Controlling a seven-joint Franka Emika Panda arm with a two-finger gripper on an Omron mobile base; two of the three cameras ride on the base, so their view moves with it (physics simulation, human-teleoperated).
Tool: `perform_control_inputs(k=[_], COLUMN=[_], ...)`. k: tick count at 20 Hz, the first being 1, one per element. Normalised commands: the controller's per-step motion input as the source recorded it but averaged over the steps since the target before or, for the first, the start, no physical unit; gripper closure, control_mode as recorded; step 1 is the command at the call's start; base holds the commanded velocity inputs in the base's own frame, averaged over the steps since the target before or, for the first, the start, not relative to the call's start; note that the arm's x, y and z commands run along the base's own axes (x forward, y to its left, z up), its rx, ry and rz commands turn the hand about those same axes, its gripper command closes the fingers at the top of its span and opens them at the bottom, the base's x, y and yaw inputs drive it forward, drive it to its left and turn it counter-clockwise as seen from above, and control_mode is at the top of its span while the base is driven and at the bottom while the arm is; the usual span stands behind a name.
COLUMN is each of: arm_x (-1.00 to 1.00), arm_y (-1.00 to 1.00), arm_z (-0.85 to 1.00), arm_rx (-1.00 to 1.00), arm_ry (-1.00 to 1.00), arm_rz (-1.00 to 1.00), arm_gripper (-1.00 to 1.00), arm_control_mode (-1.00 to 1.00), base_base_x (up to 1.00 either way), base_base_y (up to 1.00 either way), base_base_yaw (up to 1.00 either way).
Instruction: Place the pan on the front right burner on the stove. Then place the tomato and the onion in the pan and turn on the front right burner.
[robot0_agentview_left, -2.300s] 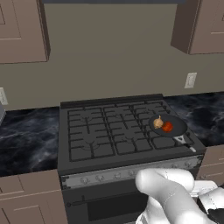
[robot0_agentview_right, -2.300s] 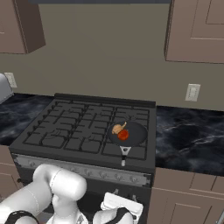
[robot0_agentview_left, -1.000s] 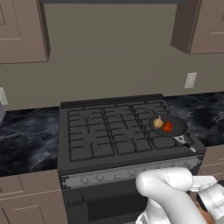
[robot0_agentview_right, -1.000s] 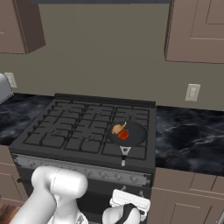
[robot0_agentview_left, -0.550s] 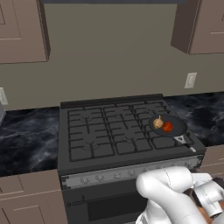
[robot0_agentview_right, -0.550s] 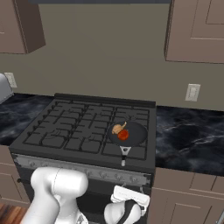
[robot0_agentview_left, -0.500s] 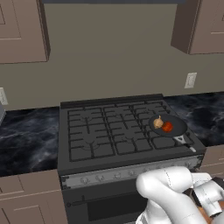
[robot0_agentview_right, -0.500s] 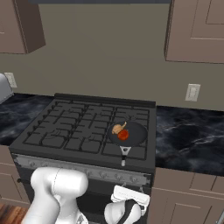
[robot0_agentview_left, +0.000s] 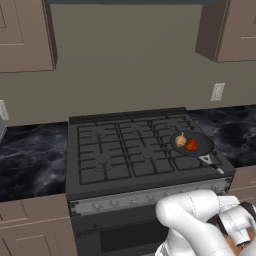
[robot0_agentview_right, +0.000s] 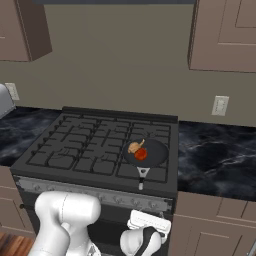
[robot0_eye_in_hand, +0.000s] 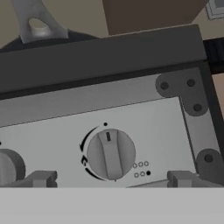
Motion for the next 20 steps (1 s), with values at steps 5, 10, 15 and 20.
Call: perform_control_inputs(k=[5, 10, 15, 20], arm_x=[0.00, -0.03, -0.06, -0.02], arm_y=[-0.02, 0.00, 0.00, 0.00], arm_z=[0.00, 0.08, 0.18, 0.10], arm_rx=[0.00, 0.00, 0.00, 0.00], arm_ry=[-0.01, 0.00, 0.00, 0.00], arm_rz=[0.00, 0.00, 0.00, 0.00], arm_gripper=[-1.00, -1.00, -1.00, -1.00], arm_control_mode=[-1.00, -1.00, -1.00, -1.00], base_base_x=[0.00, 0.00, 0.00, 0.00], base_base_y=[0.00, 0.00, 0.00, 0.00], base_base_yaw=[0.00, 0.00, 0.00, 0.00])
